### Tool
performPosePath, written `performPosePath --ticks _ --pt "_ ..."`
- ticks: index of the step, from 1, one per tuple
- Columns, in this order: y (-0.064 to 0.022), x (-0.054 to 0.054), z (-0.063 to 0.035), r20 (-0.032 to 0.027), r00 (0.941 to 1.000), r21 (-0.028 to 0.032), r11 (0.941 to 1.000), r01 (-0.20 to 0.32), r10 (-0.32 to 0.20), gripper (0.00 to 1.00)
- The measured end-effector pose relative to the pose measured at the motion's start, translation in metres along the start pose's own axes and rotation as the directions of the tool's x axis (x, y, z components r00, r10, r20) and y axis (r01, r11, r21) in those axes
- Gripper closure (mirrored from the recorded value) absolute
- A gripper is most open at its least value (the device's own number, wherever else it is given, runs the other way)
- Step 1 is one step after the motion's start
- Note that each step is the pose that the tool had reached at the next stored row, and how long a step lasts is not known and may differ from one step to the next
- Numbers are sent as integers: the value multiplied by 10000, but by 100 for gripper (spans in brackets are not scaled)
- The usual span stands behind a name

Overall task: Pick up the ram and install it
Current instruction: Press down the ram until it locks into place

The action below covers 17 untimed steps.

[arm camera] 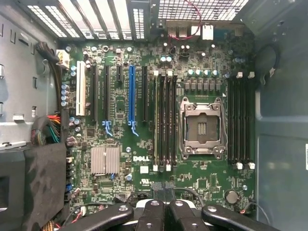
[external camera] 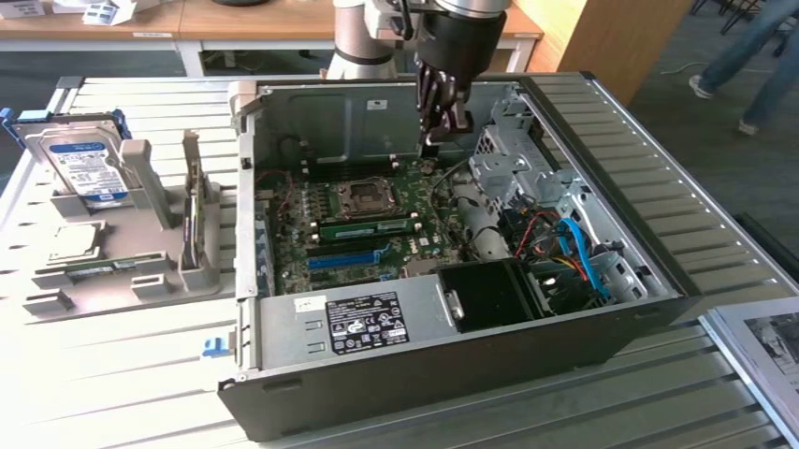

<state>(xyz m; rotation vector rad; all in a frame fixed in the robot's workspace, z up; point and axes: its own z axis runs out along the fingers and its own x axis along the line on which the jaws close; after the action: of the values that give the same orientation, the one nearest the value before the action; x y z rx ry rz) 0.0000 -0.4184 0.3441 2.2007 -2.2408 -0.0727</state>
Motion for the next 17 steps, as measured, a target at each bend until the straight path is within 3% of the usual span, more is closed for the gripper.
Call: performPosePath --ticks 17 --pt "-6 8 198 0 10000 0 10000 -1 1 90"
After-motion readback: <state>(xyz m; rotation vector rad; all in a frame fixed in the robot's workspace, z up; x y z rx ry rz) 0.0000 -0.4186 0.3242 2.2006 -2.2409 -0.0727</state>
